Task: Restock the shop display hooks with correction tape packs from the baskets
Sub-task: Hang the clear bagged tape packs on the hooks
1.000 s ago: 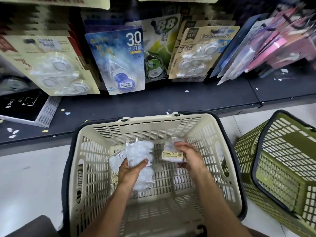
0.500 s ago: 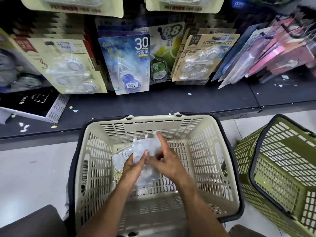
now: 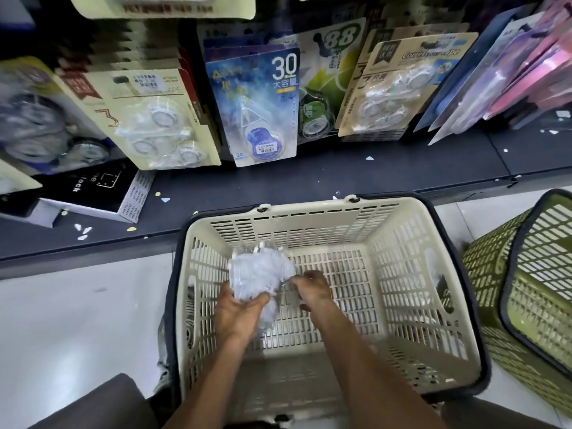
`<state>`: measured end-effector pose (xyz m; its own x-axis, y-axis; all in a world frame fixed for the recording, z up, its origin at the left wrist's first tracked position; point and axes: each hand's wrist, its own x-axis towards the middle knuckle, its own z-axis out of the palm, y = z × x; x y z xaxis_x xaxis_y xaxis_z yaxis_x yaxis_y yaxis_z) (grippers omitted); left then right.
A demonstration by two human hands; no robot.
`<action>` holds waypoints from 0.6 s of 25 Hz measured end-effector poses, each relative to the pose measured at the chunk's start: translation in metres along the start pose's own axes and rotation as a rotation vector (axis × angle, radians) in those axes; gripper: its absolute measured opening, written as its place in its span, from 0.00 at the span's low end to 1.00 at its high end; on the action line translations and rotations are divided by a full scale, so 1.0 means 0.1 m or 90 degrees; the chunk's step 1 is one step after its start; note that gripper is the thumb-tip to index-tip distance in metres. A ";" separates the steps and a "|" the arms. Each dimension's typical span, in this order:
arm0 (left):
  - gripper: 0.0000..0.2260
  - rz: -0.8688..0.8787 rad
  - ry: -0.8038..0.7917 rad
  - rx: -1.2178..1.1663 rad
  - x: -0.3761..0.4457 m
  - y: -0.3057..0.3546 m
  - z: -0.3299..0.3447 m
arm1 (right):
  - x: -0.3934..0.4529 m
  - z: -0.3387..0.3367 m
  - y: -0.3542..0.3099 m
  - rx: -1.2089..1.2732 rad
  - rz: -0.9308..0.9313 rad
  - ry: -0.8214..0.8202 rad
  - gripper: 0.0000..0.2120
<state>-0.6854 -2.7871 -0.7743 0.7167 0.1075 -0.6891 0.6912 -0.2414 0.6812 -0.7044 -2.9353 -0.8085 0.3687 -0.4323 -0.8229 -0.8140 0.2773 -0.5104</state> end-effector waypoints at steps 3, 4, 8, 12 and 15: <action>0.17 0.036 0.087 0.021 -0.12 -0.09 -0.14 | 0.13 0.32 -0.04 -0.079 -0.031 0.048 0.21; 0.20 0.049 0.109 0.076 -0.12 -0.13 -0.16 | 0.19 0.41 -0.02 -0.102 -0.039 0.081 0.21; 0.23 0.016 0.074 0.025 -0.11 -0.09 -0.16 | 0.26 0.44 0.02 0.165 0.006 0.065 0.07; 0.33 -0.027 0.039 0.035 -0.03 -0.08 -0.05 | 0.13 -0.06 0.10 0.422 -0.018 0.163 0.14; 0.31 -0.048 0.026 -0.019 -0.03 -0.13 -0.02 | 0.06 -0.39 0.01 0.378 0.000 0.164 0.09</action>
<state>-0.6961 -2.7828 -0.7808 0.6658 0.1631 -0.7281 0.7449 -0.2027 0.6357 -0.7200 -2.9707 -0.8039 0.1893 -0.6040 -0.7742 -0.3999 0.6727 -0.6226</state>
